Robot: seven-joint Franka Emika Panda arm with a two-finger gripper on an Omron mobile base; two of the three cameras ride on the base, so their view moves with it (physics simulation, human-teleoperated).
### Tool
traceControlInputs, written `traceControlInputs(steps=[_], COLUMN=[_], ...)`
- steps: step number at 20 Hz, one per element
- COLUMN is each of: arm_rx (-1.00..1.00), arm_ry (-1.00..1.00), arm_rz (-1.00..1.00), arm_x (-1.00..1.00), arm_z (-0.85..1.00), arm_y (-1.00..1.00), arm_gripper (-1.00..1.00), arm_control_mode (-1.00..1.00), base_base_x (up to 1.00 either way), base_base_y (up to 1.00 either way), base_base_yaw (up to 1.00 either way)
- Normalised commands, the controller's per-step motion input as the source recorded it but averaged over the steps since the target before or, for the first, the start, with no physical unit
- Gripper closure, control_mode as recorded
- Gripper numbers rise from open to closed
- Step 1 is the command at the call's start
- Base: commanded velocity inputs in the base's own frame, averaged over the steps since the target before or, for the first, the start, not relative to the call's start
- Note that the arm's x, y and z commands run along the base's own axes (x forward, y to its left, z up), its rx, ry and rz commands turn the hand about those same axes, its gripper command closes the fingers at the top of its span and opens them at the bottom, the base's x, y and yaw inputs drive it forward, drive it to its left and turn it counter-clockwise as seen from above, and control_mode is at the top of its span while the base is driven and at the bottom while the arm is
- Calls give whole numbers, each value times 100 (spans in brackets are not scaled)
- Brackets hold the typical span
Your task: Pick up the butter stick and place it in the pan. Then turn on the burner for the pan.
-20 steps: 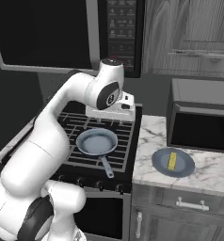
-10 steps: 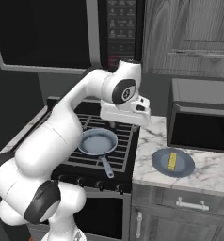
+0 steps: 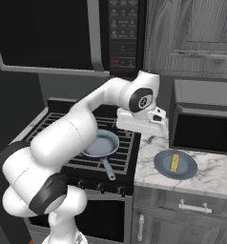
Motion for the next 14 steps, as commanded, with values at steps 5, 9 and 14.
traceControlInputs(steps=[5, 9, 14], arm_rx=[-9, -11, -9], arm_ry=[0, 0, -4], arm_rz=[0, 0, 0], arm_x=[0, 0, 0], arm_z=[-44, -42, -38], arm_y=[-31, -30, -34], arm_gripper=[-100, -100, -100], arm_control_mode=[-100, -100, -100], base_base_x=[0, 0, 0], base_base_y=[0, 0, 0], base_base_yaw=[0, 0, 0])
